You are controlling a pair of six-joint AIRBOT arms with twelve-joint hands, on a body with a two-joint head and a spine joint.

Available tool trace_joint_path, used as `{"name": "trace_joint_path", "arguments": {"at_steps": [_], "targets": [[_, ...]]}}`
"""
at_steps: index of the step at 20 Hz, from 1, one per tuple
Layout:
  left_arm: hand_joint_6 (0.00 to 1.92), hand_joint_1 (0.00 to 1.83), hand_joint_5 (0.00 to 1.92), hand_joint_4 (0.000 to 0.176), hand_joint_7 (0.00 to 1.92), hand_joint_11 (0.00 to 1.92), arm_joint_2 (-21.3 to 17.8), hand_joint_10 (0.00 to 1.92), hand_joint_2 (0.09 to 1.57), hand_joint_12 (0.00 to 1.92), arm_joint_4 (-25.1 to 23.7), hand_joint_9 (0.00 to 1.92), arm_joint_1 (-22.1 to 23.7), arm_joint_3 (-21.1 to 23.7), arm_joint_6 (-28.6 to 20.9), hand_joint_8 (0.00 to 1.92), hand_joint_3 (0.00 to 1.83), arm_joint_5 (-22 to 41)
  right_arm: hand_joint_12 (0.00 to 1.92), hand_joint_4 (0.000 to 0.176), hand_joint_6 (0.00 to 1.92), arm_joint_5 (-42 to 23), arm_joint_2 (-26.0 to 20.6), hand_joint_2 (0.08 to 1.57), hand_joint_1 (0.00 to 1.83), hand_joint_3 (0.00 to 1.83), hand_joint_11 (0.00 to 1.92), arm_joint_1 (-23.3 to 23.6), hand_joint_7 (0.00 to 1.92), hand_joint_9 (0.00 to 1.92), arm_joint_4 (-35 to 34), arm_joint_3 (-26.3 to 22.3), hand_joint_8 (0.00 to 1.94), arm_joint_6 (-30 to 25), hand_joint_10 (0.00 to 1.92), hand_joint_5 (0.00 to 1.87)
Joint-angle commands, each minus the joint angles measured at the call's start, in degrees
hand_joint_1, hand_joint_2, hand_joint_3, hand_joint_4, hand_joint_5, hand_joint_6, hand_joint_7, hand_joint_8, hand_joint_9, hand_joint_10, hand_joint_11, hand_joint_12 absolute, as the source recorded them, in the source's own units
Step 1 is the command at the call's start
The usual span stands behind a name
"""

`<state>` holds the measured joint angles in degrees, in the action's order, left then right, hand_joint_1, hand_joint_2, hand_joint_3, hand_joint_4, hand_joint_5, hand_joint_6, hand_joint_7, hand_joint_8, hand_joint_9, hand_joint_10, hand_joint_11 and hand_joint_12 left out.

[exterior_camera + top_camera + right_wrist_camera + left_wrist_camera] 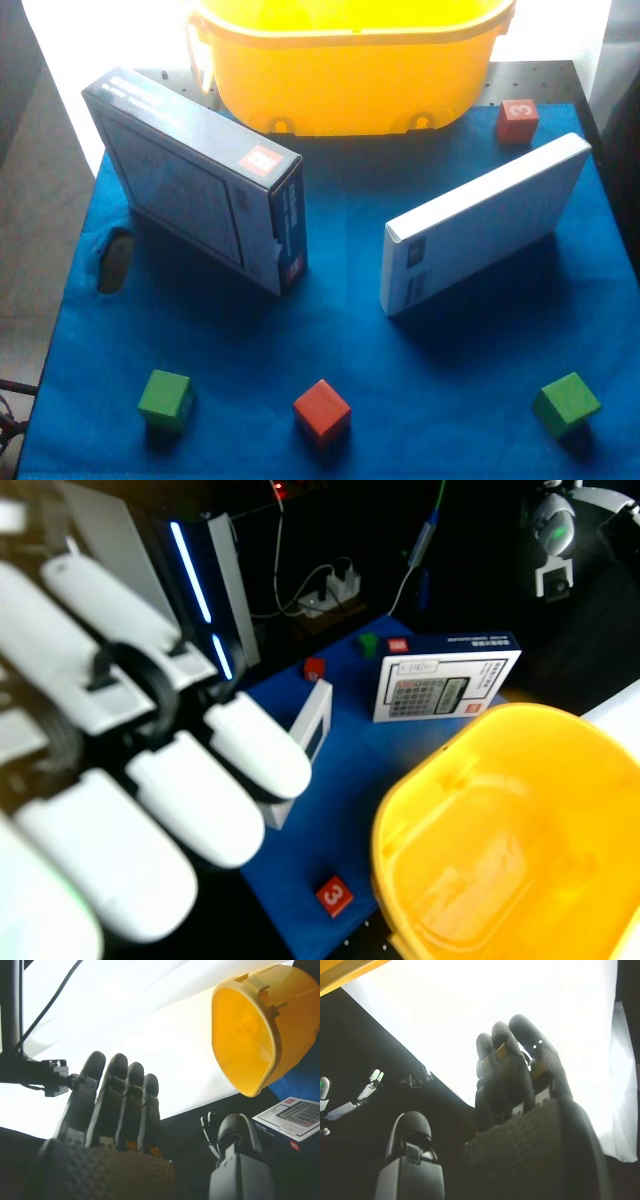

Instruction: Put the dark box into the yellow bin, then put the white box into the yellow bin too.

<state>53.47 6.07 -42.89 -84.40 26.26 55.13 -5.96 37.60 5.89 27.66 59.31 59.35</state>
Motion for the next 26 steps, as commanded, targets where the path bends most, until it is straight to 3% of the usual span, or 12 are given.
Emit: {"name": "trace_joint_path", "arguments": {"at_steps": [1,2,3,6,10,12,13,16,17,23,25,26], "targets": [[0.01,0.13,0.18,0.090,0.17,0.00,0.1,0.01,1.14,0.07,1.7,0.09,0.8,-0.4,-0.5,0.01,0.01,6.4,0.11,0.000,0.00,-6.0,0.0,1.27,0.00,0.01,0.07,1.2,0.24,0.22,-0.3,0.0,0.00,0.3,0.01,0.19],[0.01,0.15,0.19,0.091,0.18,0.00,0.1,0.01,1.13,0.07,1.7,0.10,0.8,-0.4,-0.5,0.01,0.00,6.4,0.10,0.000,0.00,-6.0,0.0,1.25,0.00,0.00,0.07,1.2,0.23,0.21,-0.3,0.0,0.00,0.3,0.00,0.19],[0.00,0.14,0.18,0.077,0.18,0.02,0.1,0.01,1.13,0.08,1.7,0.10,0.8,-0.4,-0.5,0.00,0.00,6.3,0.10,0.000,0.00,-6.0,0.0,1.25,0.00,0.00,0.07,1.2,0.23,0.22,-0.3,0.0,0.00,0.3,0.00,0.19],[0.00,0.16,0.18,0.087,0.16,0.00,0.0,0.00,1.12,0.04,0.8,0.09,0.8,-0.4,-1.0,0.00,0.00,6.0,0.09,0.000,0.00,-6.0,0.0,1.23,0.00,0.00,0.07,1.1,0.23,0.21,-0.3,0.0,0.00,0.3,0.00,0.19],[0.00,0.26,0.11,0.038,0.16,0.08,-0.6,0.00,0.91,0.08,-6.1,0.12,0.8,-0.6,-6.0,0.00,0.00,4.2,0.09,0.000,0.01,-6.0,0.0,1.22,0.00,0.00,0.08,1.1,0.24,0.22,-0.3,0.1,0.01,0.3,0.00,0.20],[0.00,0.34,0.07,0.045,0.13,0.06,-1.6,0.00,0.81,0.09,-8.6,0.10,0.8,0.2,-7.4,0.00,0.00,3.9,0.08,0.000,0.00,-6.0,-0.1,1.21,0.00,0.00,0.07,1.1,0.23,0.21,-0.3,0.1,0.00,0.3,0.00,0.18],[0.00,0.38,0.07,0.040,0.12,0.07,-2.0,0.00,0.77,0.10,-9.5,0.11,0.7,0.6,-7.8,0.00,0.00,3.9,0.08,0.000,0.00,-5.9,-0.1,1.21,0.00,0.00,0.08,1.1,0.23,0.22,-0.3,0.1,0.00,0.3,0.00,0.18],[0.00,0.45,0.09,0.072,0.11,0.11,-3.2,0.00,0.69,0.12,-14.2,0.13,0.7,1.1,-10.6,0.00,0.00,3.0,0.07,0.000,0.00,-5.7,-0.1,1.23,0.00,0.00,0.06,1.1,0.23,0.22,-0.3,0.1,0.00,0.3,0.00,0.17],[0.00,0.52,0.10,0.092,0.12,0.09,-3.9,0.00,0.66,0.11,-16.0,0.13,0.8,1.5,-10.9,0.00,0.00,1.8,0.06,0.000,0.00,-5.7,0.0,1.21,0.00,0.00,0.05,1.1,0.22,0.21,-0.3,0.1,0.00,0.3,0.00,0.17],[0.01,0.78,0.12,0.125,0.09,0.01,-5.6,0.00,0.64,0.07,-22.9,0.07,1.2,1.8,-13.0,0.00,0.00,-3.9,0.06,0.000,0.00,-5.5,0.0,1.21,0.00,0.00,0.05,1.1,0.21,0.21,-0.3,0.1,0.00,0.3,0.00,0.16],[0.00,0.74,0.10,0.123,0.08,0.06,-5.4,0.00,0.65,0.09,-27.4,0.08,3.7,1.9,-14.4,0.00,0.00,-6.4,0.06,0.000,0.00,-5.4,0.0,1.22,0.00,0.00,0.06,1.1,0.20,0.21,-0.3,0.1,0.00,0.3,0.00,0.14],[0.00,0.78,0.07,0.108,0.07,0.06,-5.2,0.00,0.64,0.09,-32.0,0.07,6.6,1.9,-16.1,0.00,0.00,-8.8,0.06,0.000,0.00,-5.3,0.0,1.21,0.00,0.00,0.08,1.1,0.21,0.22,-0.3,0.1,0.00,0.3,0.01,0.13]]}}
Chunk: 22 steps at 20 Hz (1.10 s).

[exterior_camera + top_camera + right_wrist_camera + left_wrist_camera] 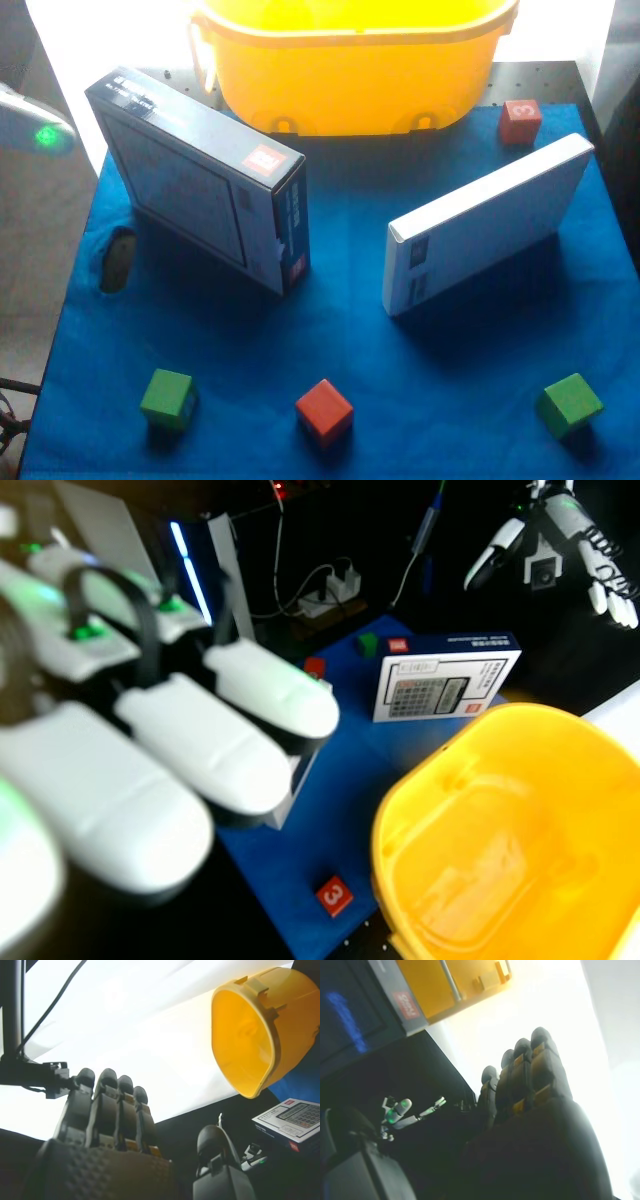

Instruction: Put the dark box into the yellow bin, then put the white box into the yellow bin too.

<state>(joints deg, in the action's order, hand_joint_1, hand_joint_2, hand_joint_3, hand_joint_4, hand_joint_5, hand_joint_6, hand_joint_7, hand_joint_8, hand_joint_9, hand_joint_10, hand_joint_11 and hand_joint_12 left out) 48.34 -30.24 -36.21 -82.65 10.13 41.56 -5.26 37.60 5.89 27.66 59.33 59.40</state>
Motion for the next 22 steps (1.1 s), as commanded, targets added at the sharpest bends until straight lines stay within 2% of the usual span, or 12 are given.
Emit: {"name": "trace_joint_path", "arguments": {"at_steps": [1,3,4,9,10,12,13,15,17,18,19,22], "targets": [[0.00,0.80,0.06,0.090,0.06,0.06,0.4,0.00,0.64,0.09,-1.5,0.07,3.1,0.2,-2.4,0.00,0.00,2.2,0.06,0.000,0.00,-6.0,0.0,1.21,0.00,0.00,0.07,1.1,0.20,0.22,-0.3,0.1,0.00,0.2,0.00,0.12],[0.00,0.86,0.08,0.053,0.10,0.09,1.4,0.01,0.61,0.10,-5.8,0.11,5.9,0.3,-3.8,0.01,0.00,1.2,0.06,0.000,0.01,-6.0,0.0,1.19,0.00,0.00,0.10,1.1,0.22,0.24,-0.3,0.1,0.01,0.2,0.01,0.13],[0.00,0.85,0.07,0.053,0.10,0.11,1.7,0.02,0.60,0.11,-6.6,0.12,6.4,0.5,-3.8,0.01,0.00,1.3,0.07,0.000,0.01,-6.0,0.0,1.18,0.00,0.00,0.12,1.1,0.24,0.25,-0.3,0.1,0.01,0.2,0.01,0.14],[0.00,0.80,0.05,0.134,0.11,0.13,4.0,0.02,0.57,0.11,-15.2,0.14,8.7,-0.2,-9.6,0.01,0.00,0.2,0.06,0.000,0.00,-6.0,0.0,1.18,0.00,0.00,0.12,1.1,0.23,0.25,-0.3,0.0,0.00,0.2,0.01,0.12],[0.00,0.76,0.04,0.131,0.11,0.16,4.4,0.02,0.55,0.12,-16.8,0.16,9.1,-0.2,-9.9,0.01,0.00,-0.5,0.06,0.000,0.00,-6.0,0.0,1.18,0.00,0.00,0.12,1.1,0.23,0.25,-0.3,0.0,0.00,0.2,0.00,0.12],[0.00,0.78,0.04,0.117,0.11,0.18,5.0,0.00,0.53,0.10,-18.9,0.19,9.4,-0.5,-11.0,0.00,0.00,-1.3,0.06,0.000,0.00,-6.0,0.0,1.19,0.00,0.00,0.12,1.1,0.23,0.25,-0.3,0.0,0.00,0.2,0.00,0.12],[0.00,0.79,0.03,0.098,0.07,0.12,5.5,0.00,0.60,0.08,-20.4,0.12,9.5,-1.0,-12.4,0.00,0.01,-1.4,0.05,0.000,0.00,-6.0,0.0,1.20,0.00,0.01,0.11,1.1,0.22,0.24,-0.3,0.0,0.00,0.2,0.00,0.12],[0.01,0.80,0.04,0.089,0.09,0.12,6.0,0.00,0.62,0.08,-21.6,0.11,9.6,-1.2,-13.0,0.01,0.02,-1.8,0.04,0.000,0.00,-6.0,-0.1,1.18,0.00,0.00,0.09,1.1,0.22,0.23,-0.3,-0.1,0.00,0.2,0.00,0.12],[0.00,0.76,0.05,0.038,0.12,0.15,6.5,0.01,0.67,0.09,-22.7,0.14,9.6,-1.4,-13.0,0.01,0.01,-2.3,0.05,0.000,0.01,-6.0,-0.1,1.17,0.00,0.00,0.12,1.1,0.25,0.25,-0.3,-0.1,0.01,0.2,0.01,0.13],[0.00,0.74,0.05,0.041,0.13,0.17,6.9,0.01,0.68,0.10,-23.0,0.17,9.6,-1.6,-13.0,0.01,0.01,-2.5,0.05,0.000,0.01,-6.0,-0.1,1.17,0.00,0.00,0.14,1.1,0.26,0.26,-0.3,-0.1,0.02,0.2,0.01,0.15],[0.00,0.73,0.05,0.058,0.13,0.17,7.2,0.02,0.68,0.10,-23.1,0.18,9.6,-1.9,-13.1,0.00,0.01,-2.5,0.05,0.000,0.01,-6.0,-0.1,1.17,0.00,0.00,0.14,1.1,0.27,0.26,-0.3,-0.1,0.01,0.2,0.01,0.15],[0.01,0.71,0.07,0.034,0.15,0.20,8.1,0.01,0.70,0.11,-24.5,0.18,9.3,-2.3,-14.7,0.01,0.01,-2.3,0.05,0.000,0.00,-6.0,-0.1,1.16,0.00,0.00,0.16,1.1,0.26,0.27,-0.3,-0.2,0.01,0.2,0.01,0.15]]}}
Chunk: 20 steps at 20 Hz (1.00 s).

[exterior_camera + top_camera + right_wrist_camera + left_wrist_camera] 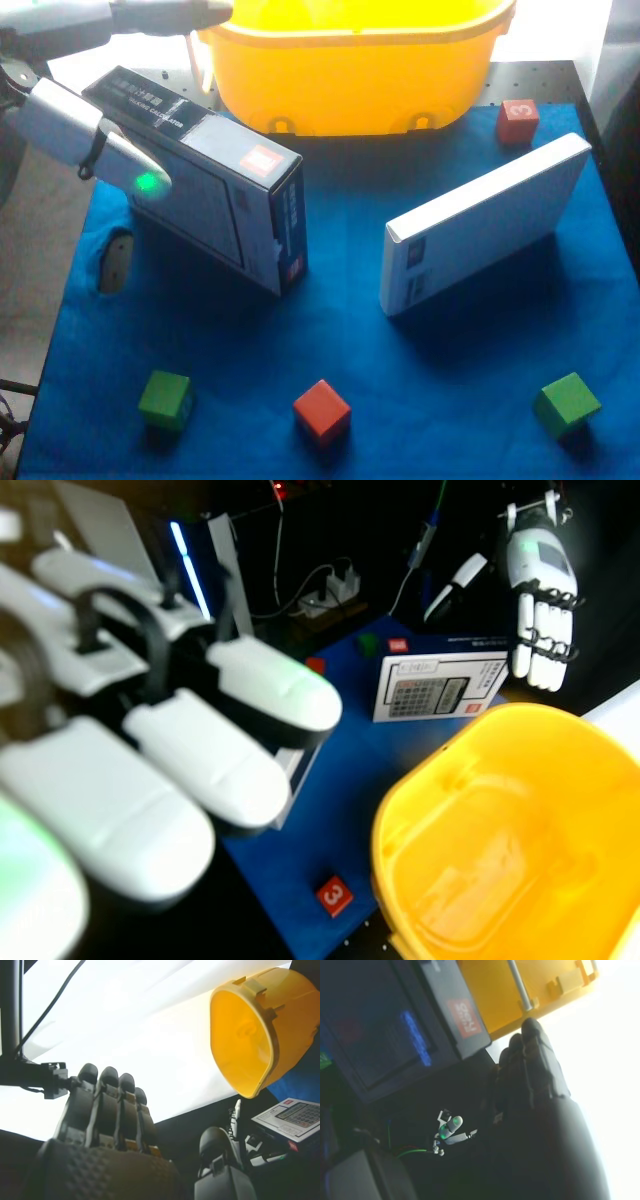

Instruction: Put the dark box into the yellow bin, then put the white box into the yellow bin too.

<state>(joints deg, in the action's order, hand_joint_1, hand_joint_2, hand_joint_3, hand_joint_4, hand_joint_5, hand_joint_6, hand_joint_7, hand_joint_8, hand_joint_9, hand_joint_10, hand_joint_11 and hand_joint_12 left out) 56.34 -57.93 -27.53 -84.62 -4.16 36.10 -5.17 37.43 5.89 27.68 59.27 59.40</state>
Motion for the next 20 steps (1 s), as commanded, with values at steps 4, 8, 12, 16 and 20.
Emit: {"name": "trace_joint_path", "arguments": {"at_steps": [4,8,12,16,20], "targets": [[0.00,0.68,0.08,0.042,0.17,0.22,0.9,0.01,0.69,0.13,3.3,0.21,-0.8,-0.6,-1.1,0.01,0.00,3.7,0.03,0.000,0.00,-6.1,0.0,1.14,0.07,0.00,0.12,1.1,0.24,0.25,-0.4,-0.2,0.00,0.2,0.00,0.14],[0.01,0.69,0.07,0.034,0.16,0.18,1.7,0.00,0.70,0.12,3.6,0.18,-1.5,-1.3,-1.3,0.00,0.00,3.8,0.02,0.000,0.00,-6.1,0.0,1.16,0.05,0.00,0.10,1.1,0.25,0.24,-0.4,-0.2,0.00,0.2,0.00,0.14],[0.02,1.08,0.38,0.000,0.42,0.35,3.7,0.02,0.82,0.17,5.5,0.43,-2.1,-3.8,-1.3,0.01,0.01,3.6,0.02,0.000,0.00,-6.1,-0.3,1.13,0.07,0.00,0.11,1.1,0.25,0.23,-0.4,-0.3,0.00,0.2,0.00,0.13],[0.26,1.31,1.21,0.000,1.24,0.97,5.6,1.15,0.99,1.58,6.4,1.00,-2.1,-6.6,-1.3,0.62,0.01,2.2,0.01,0.000,0.00,-6.1,-0.4,1.13,0.09,0.00,0.10,1.1,0.24,0.22,-0.5,-0.6,0.00,0.2,0.00,0.12],[0.50,1.40,1.21,0.000,1.12,0.80,5.7,1.04,1.04,1.20,6.7,0.99,-2.3,-6.7,-1.3,0.78,0.00,1.9,0.02,0.000,0.01,-6.1,-0.6,1.14,0.05,0.00,0.11,1.1,0.24,0.22,-0.7,-0.6,0.01,0.2,0.01,0.11]]}}
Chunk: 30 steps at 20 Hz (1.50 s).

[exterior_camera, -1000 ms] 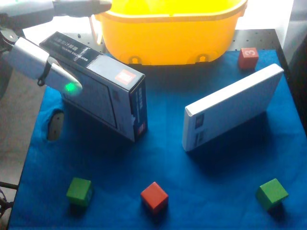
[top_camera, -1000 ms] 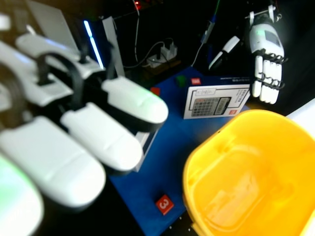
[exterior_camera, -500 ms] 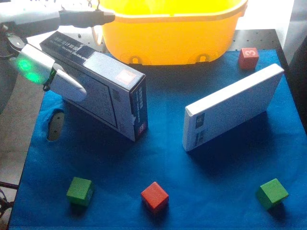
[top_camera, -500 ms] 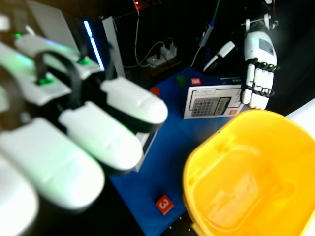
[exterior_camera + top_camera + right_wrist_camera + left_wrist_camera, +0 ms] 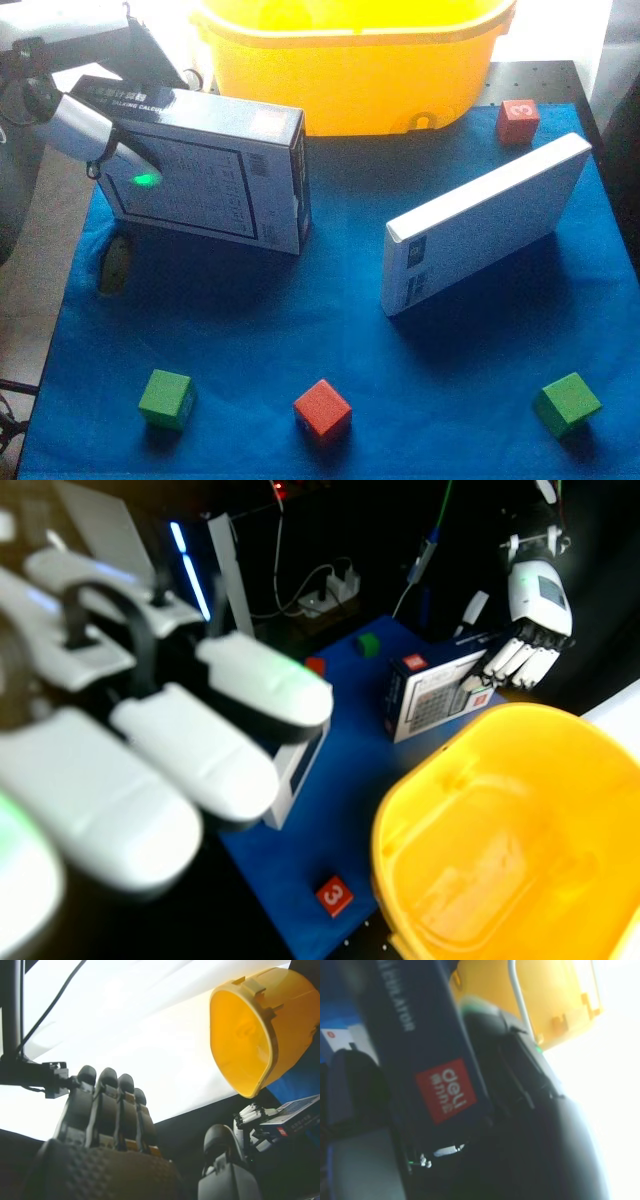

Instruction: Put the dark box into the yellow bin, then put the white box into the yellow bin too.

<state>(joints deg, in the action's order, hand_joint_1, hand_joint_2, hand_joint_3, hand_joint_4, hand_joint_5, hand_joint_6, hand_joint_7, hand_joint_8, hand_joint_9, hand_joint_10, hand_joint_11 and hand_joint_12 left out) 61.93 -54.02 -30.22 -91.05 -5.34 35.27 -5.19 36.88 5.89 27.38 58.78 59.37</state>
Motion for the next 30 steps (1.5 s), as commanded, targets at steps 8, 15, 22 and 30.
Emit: {"name": "trace_joint_path", "arguments": {"at_steps": [8,15,22,30], "targets": [[0.78,1.40,1.06,0.000,1.21,1.11,-2.2,0.82,1.03,0.73,7.5,1.17,0.3,1.8,-0.1,0.50,0.00,7.3,0.00,0.000,0.00,-6.1,-0.3,1.13,0.09,0.00,0.08,1.1,0.22,0.18,-0.5,-0.1,0.00,0.3,0.00,0.11],[0.54,1.38,1.11,0.000,1.19,0.80,-7.0,1.07,1.04,1.32,10.0,1.03,4.4,6.5,1.1,0.68,0.00,12.9,0.02,0.000,0.01,-6.1,-0.1,1.10,0.11,0.00,0.11,1.1,0.24,0.21,-0.7,0.0,0.01,0.3,0.01,0.13],[0.20,1.28,1.30,0.000,0.96,0.50,-6.1,1.21,1.08,1.61,9.6,0.76,13.5,5.6,3.9,1.24,0.00,12.3,0.02,0.000,0.00,-6.1,0.4,1.11,0.07,0.00,0.12,1.1,0.26,0.24,-1.3,0.2,0.01,0.3,0.01,0.14],[0.57,1.28,1.11,0.000,1.11,0.88,-1.4,0.84,1.06,1.24,14.0,1.06,18.0,0.6,5.8,0.97,0.00,12.2,0.04,0.000,0.01,-6.1,3.1,1.14,0.07,0.00,0.18,0.3,0.27,0.26,-1.3,1.3,0.00,0.3,0.00,0.14]]}}
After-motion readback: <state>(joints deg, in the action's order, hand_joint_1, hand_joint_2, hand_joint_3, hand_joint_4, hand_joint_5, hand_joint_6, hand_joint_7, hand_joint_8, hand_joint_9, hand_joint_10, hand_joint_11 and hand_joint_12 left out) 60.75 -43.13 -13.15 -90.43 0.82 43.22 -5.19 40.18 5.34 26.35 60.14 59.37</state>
